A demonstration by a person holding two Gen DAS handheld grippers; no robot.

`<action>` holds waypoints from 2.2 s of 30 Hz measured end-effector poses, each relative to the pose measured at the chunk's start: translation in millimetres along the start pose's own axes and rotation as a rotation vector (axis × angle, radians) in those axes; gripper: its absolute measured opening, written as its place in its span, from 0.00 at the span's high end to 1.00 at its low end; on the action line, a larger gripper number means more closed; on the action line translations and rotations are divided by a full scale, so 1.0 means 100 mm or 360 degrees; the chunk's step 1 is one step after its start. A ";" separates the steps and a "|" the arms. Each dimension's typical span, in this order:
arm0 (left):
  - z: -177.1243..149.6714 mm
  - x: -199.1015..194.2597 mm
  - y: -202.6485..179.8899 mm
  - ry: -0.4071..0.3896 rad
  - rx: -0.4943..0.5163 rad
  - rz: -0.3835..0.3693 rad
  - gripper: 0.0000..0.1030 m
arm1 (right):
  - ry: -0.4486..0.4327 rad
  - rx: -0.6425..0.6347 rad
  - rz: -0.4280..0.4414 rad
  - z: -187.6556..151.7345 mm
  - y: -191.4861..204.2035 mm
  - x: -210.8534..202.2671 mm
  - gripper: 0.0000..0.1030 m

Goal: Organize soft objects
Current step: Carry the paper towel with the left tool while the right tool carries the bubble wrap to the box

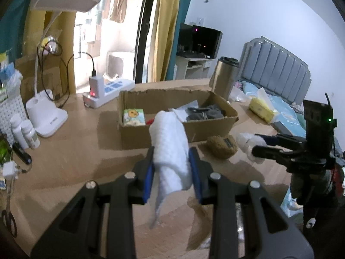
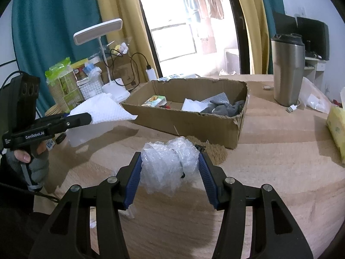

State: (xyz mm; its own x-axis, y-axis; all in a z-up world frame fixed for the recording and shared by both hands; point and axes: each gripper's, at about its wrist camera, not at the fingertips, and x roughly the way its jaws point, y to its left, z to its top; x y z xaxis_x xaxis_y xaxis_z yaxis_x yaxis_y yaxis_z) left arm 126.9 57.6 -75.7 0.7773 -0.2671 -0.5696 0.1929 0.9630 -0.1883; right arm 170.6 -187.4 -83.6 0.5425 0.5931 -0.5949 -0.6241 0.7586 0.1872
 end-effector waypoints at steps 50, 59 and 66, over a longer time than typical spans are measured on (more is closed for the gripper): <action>0.78 0.78 -0.36 -0.0042 0.0197 -0.0021 0.68 | -0.0328 -0.0141 -0.0048 0.67 -0.35 -0.01 0.46; 0.81 1.05 -0.40 0.0010 0.0213 -0.0019 0.68 | -0.0330 -0.0092 -0.0034 0.67 -0.50 0.06 0.46; 0.81 1.26 -0.43 0.0057 0.0230 -0.0033 0.68 | -0.0334 -0.0059 -0.0044 0.66 -0.59 0.06 0.46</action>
State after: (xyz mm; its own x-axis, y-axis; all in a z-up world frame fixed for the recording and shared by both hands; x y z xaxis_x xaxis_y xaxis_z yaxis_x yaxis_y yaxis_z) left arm 264.8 -14.3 -74.6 0.7508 -0.2858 -0.5955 0.2951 0.9517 -0.0847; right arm 248.3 -211.0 -46.7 0.6627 0.6182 -0.4226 -0.6254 0.7673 0.1417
